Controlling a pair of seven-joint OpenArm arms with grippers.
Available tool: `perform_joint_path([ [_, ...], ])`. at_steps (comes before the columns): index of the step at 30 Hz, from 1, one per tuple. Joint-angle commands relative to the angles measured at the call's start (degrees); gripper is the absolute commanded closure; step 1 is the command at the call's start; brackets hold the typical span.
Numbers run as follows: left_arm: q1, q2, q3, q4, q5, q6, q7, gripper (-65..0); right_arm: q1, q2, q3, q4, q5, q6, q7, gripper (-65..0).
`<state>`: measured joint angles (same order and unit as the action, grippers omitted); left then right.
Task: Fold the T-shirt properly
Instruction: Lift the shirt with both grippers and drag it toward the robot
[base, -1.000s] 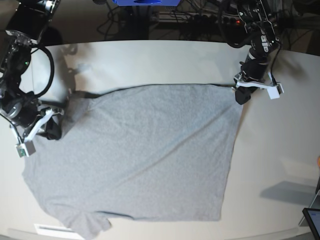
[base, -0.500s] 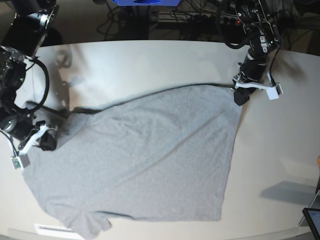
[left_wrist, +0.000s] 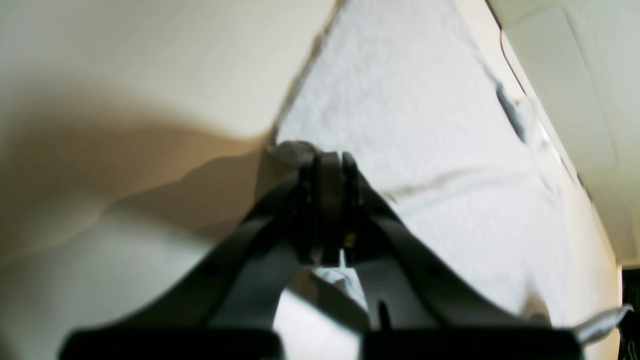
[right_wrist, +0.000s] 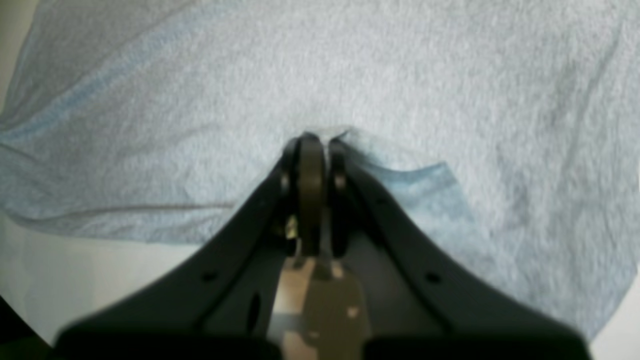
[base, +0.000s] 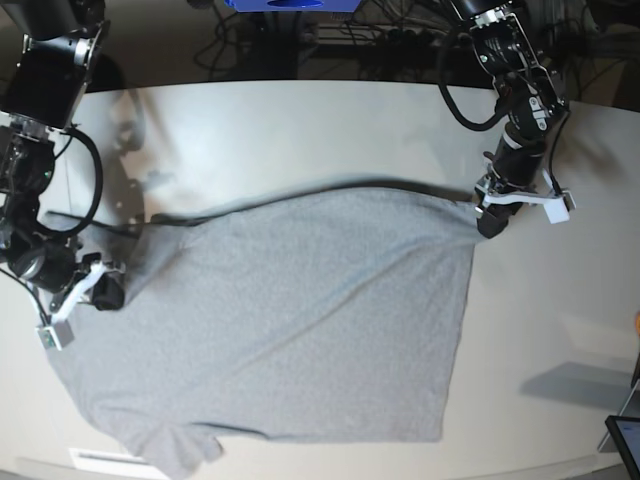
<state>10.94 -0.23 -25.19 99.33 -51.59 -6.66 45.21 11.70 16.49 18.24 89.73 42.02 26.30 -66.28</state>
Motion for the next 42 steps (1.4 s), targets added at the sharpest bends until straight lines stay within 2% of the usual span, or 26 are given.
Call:
perform_joint_path([
  [1, -0.7, -0.4, -0.1, 0.4, -0.9, -0.6, -0.9, 0.0, 1.4, 1.3, -0.2, 0.9, 1.3, 0.1, 1.5, -0.3],
  [12, -5.3, 1.2, -3.3, -2.0, -0.9, -0.5, -0.9, 0.0, 3.5, 3.7, -1.4, -5.6, 1.3, 0.1, 4.5, -0.3],
  [21, -8.7, 1.2, -3.0, -6.1, -1.0, -0.5, -0.9, 0.0, 5.3, 3.9, -1.6, -8.9, 1.2, 0.1, 6.1, -0.3],
  [27, -9.2, 3.6, -2.4, -5.6, -1.0, -0.5, 4.6, 0.0, 5.5, 5.7, -1.6, -8.9, 1.2, 0.1, 7.3, -0.3],
  [32, -9.6, 4.6, -2.5, -5.4, -1.0, -0.5, 4.7, 0.0, 5.6, 6.7, -1.6, -9.3, 1.2, 0.1, 7.8, -0.3],
  [42, -7.9, 4.3, -2.6, 2.3, -0.8, -0.5, 4.7, 0.0, 6.2, 6.8, -1.6, -9.5, 1.2, 0.4, 7.8, -0.3],
])
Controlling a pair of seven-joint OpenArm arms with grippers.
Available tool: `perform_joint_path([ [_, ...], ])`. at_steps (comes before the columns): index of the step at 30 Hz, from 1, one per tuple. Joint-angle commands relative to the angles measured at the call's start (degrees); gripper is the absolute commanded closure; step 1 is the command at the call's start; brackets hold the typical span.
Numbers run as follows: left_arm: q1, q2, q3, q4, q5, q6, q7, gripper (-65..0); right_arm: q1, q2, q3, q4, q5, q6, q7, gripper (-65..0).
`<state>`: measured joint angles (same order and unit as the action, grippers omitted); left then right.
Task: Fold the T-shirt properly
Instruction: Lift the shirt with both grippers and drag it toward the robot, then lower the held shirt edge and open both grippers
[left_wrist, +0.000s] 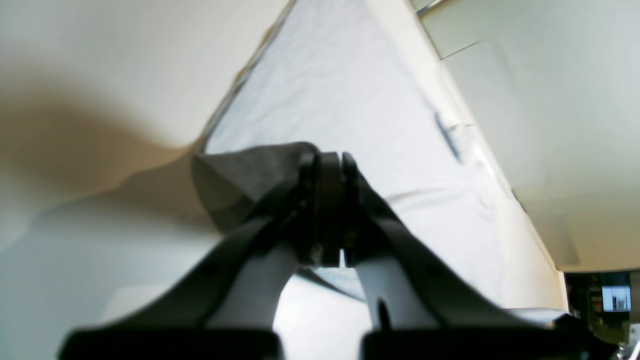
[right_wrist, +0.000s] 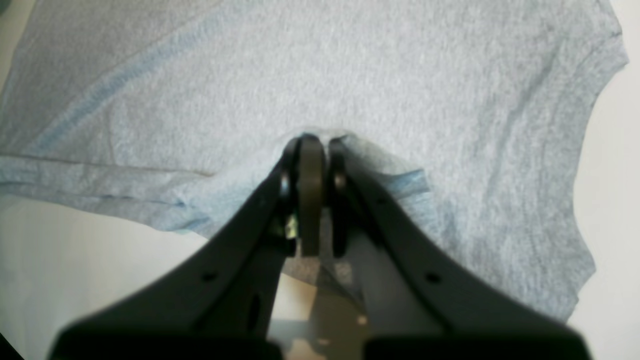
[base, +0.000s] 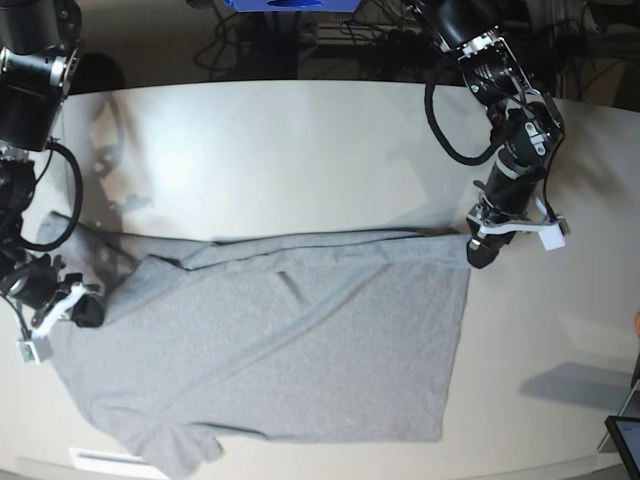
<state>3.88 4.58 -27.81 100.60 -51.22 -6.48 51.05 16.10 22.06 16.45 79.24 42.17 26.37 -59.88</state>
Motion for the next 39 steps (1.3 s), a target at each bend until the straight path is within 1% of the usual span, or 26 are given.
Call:
perform_joint_path([
  [1, -0.8, -0.5, -0.7, 1.0, -1.2, -0.7, -1.2, 0.0, 1.8, 1.2, 0.2, 1.0, 1.0, 0.3, 1.4, -0.3],
  [4, -1.2, -0.5, -2.2, 0.9, -1.2, -0.7, -1.1, 0.0, 1.8, 1.1, 0.2, 1.0, 1.0, 0.3, 1.4, -0.3],
  [9, -1.5, -0.5, -2.3, 0.6, -1.0, -0.7, -1.4, 0.0, 1.8, 1.1, 0.2, 0.9, 1.0, 0.3, 1.5, -0.3],
  [12, -2.7, -0.5, -2.6, -1.4, -1.0, -0.7, -1.5, 0.0, 1.8, 1.1, 0.2, 0.9, 1.0, 0.3, 1.5, -0.3],
  [16, -4.1, -0.4, -4.8, -3.9, -1.0, -0.7, -1.5, 0.0, 1.8, 1.1, 0.2, 0.8, 1.0, 0.3, 1.5, -0.3],
  [26, -6.3, -1.3, -4.8, -4.9, -1.0, -0.7, -1.5, 0.0, 1.8, 1.1, 0.2, -0.4, 1.0, 0.1, 1.5, -0.3],
  [29, -7.2, -1.4, -4.8, -6.8, -1.0, -0.7, -1.6, 0.0, 2.3, 1.1, -0.3, -2.9, 1.0, 0.1, 3.0, -0.3],
  [32, -8.0, -1.4, -4.8, -8.6, -1.0, -0.7, -1.6, 0.0, 2.5, 2.2, -4.2, -4.6, 1.0, 0.0, 5.2, -0.3],
  [35, -8.4, -1.4, -4.8, -9.1, -1.0, -0.7, -1.8, 0.0, 2.5, 2.4, -6.9, -6.1, 1.0, 0.0, 7.3, -0.3],
  [38, -9.4, -1.5, -4.8, -10.8, -1.0, -0.7, -3.0, 0.0, 2.5, 2.5, -7.7, -8.1, 1.0, 0.0, 8.7, -0.3],
  [39, -9.6, -2.2, -4.8, -11.8, -1.0, -0.7, -3.0, 0.0, 2.5, 2.5, -7.7, -8.7, 1.0, 0.0, 8.7, -0.3],
])
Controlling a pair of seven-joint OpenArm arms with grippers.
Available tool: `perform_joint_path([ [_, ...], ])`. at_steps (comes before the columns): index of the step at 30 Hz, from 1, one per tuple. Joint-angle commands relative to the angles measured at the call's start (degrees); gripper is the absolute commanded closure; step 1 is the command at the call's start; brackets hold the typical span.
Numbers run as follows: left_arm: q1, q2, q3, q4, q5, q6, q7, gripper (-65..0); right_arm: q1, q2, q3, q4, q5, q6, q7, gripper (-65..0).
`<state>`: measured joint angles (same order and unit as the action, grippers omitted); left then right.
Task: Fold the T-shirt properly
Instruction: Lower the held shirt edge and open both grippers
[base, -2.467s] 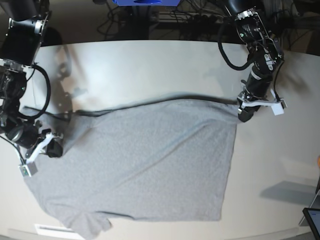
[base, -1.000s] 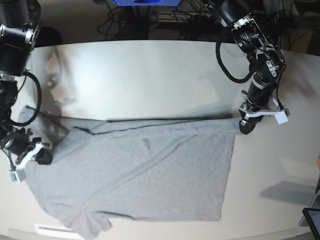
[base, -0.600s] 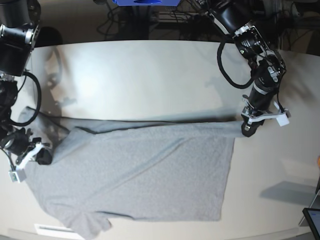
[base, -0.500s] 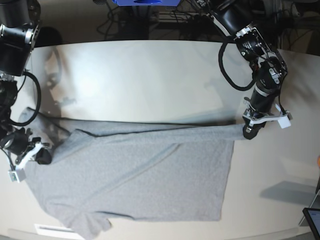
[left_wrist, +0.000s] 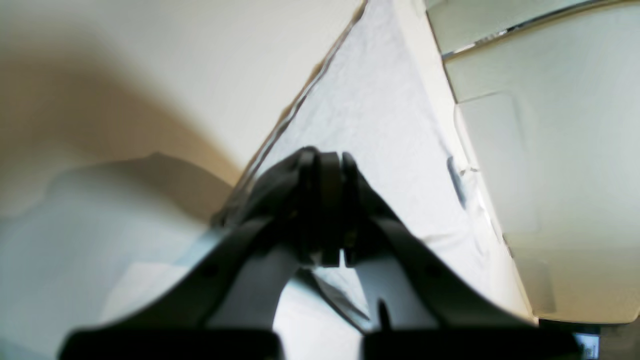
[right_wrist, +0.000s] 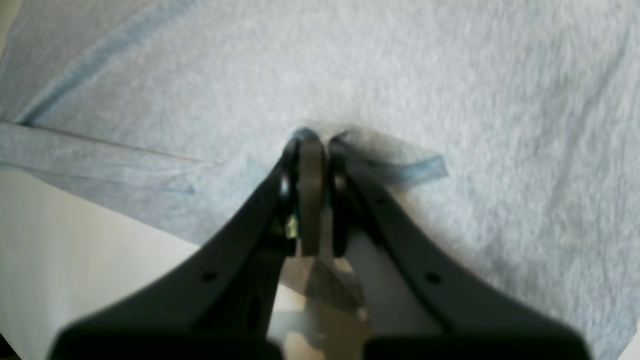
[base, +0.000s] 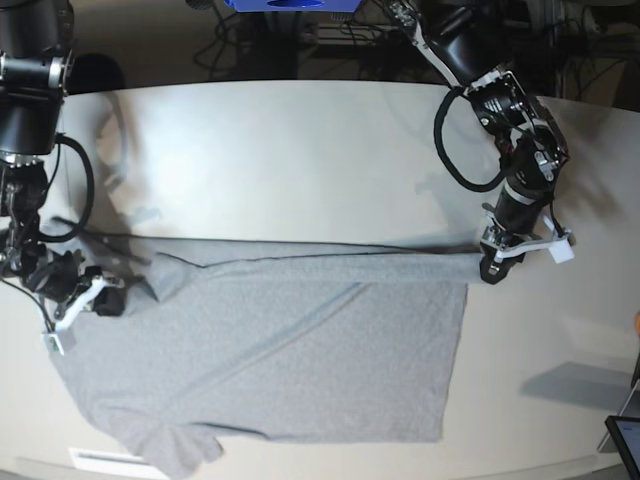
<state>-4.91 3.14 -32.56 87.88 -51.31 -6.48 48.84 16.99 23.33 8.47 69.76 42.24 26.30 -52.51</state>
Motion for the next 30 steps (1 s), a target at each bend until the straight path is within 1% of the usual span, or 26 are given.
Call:
perform_joint_path([
  [1, -1.0, -1.2, 0.1, -0.3, -0.9, -0.7, -0.8, 0.0, 1.7, 1.2, 0.3, 0.4, 1.0, 0.1, 1.3, -0.3],
  [5, -1.9, -1.5, 0.1, -3.1, -0.8, -0.7, -0.9, 0.0, 1.7, 1.4, 0.3, 0.3, 1.0, 0.1, 1.4, -0.3],
  [12, -3.2, -3.8, 0.4, -6.9, -0.8, -0.7, -0.9, 0.0, 1.7, 1.3, 0.3, 0.3, 1.0, 0.1, 1.4, -0.6],
  [16, -3.2, -4.1, 0.4, -6.7, -0.8, -0.7, -0.8, 0.0, 1.7, 1.3, 0.3, 0.3, 1.0, 0.0, 3.5, -1.9],
  [17, -3.2, -4.7, 0.4, -6.6, -0.9, -0.7, -0.7, -1.7, 1.7, 1.2, 0.3, 0.3, 1.0, 0.0, 3.8, -3.9],
  [19, -3.1, -5.1, 0.4, -6.6, -1.0, -0.7, -0.6, -7.7, 1.7, 1.2, 0.5, 0.3, 1.0, 0.0, 3.9, -10.3],
  [22, -3.1, -5.2, 0.2, -6.2, -1.1, -0.7, -0.5, -20.8, 1.7, 1.1, 0.6, 0.3, 1.0, 0.0, 4.6, -23.2],
  [24, -3.0, -5.2, 0.1, -5.0, -1.1, -0.7, -0.5, -27.0, 1.5, 1.1, 0.7, 0.3, 1.0, 0.0, 5.9, -32.4],
  [26, -2.8, -5.2, 0.1, -3.3, -1.1, -0.7, -0.7, -30.4, 1.3, 1.1, 0.8, 0.7, 1.1, 0.0, 7.0, -38.3],
  [27, -2.7, -5.2, 0.1, -2.2, -1.1, -0.7, -0.7, -31.2, 1.3, 1.1, 0.8, 0.8, 1.1, 0.0, 7.6, -39.8],
  [30, -2.4, -5.2, 0.1, 1.8, -1.0, -0.7, -0.7, -31.1, 1.2, 1.5, 0.8, 1.5, 1.1, 0.4, 9.7, -39.9],
])
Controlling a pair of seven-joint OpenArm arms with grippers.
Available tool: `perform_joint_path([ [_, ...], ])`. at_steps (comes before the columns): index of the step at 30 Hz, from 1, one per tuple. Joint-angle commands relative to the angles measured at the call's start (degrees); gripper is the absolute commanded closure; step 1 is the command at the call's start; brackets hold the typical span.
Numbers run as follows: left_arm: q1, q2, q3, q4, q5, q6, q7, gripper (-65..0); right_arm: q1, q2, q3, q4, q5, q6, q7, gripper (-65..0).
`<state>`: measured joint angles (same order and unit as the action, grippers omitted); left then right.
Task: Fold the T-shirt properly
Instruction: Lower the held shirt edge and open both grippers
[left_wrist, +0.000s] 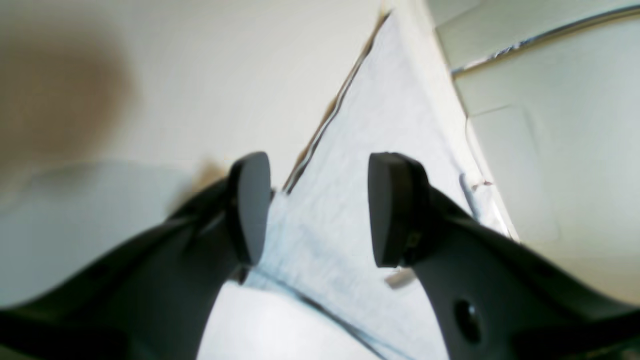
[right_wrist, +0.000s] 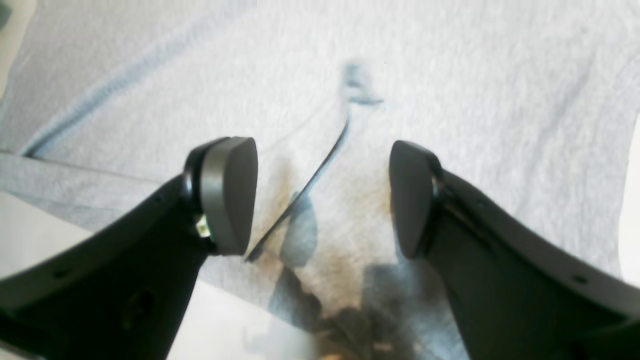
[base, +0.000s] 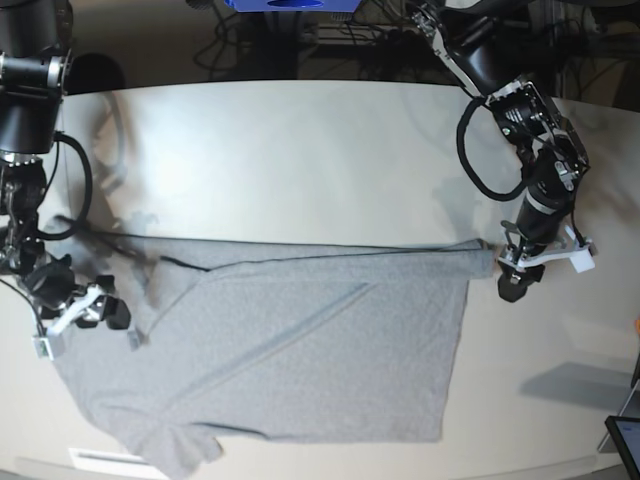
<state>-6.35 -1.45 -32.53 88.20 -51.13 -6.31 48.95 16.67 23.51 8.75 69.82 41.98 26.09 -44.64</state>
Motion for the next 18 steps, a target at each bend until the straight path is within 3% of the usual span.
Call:
perform_joint_path([
  [1, -0.9, -0.7, 0.2, 3.2, -1.0, -0.9, -0.8, -30.9, 1.0, 1.5, 0.5, 2.6, 1.3, 0.6, 2.6, -39.9],
  [6, 3.0, -1.6, 2.4, 11.1, 0.9, -0.9, -1.0, -30.4, -4.1, 3.2, 0.1, 12.0, 1.1, 0.2, 7.9, -39.9],
  [8, 5.1, -1.6, 4.4, 15.9, 7.5, -0.9, -1.3, -30.4, -6.3, 3.2, 0.1, 15.1, -2.1, 0.2, 9.7, -39.9],
  [10, 7.4, -1.4, 8.1, 20.1, 17.4, -1.1, -5.3, -30.2, -8.4, 2.5, 0.2, 17.4, -9.7, 0.2, 10.3, -39.9],
  [13, 11.9, -1.4, 15.1, 21.3, 30.6, -1.2, -19.7, -30.4, -10.1, -3.2, 1.5, 18.0, -23.5, 0.2, 10.5, -39.9],
  [15, 13.8, -1.5, 17.5, 19.3, 33.9, -1.2, -27.6, -30.7, -10.2, -6.7, 3.5, 18.2, -30.8, 0.6, 10.5, -39.9],
  [18, 13.5, -1.6, 18.6, 14.3, 35.8, -1.2, -30.9, -30.4, -10.1, -10.4, 5.4, 18.2, -37.2, 0.8, 11.7, -39.9],
])
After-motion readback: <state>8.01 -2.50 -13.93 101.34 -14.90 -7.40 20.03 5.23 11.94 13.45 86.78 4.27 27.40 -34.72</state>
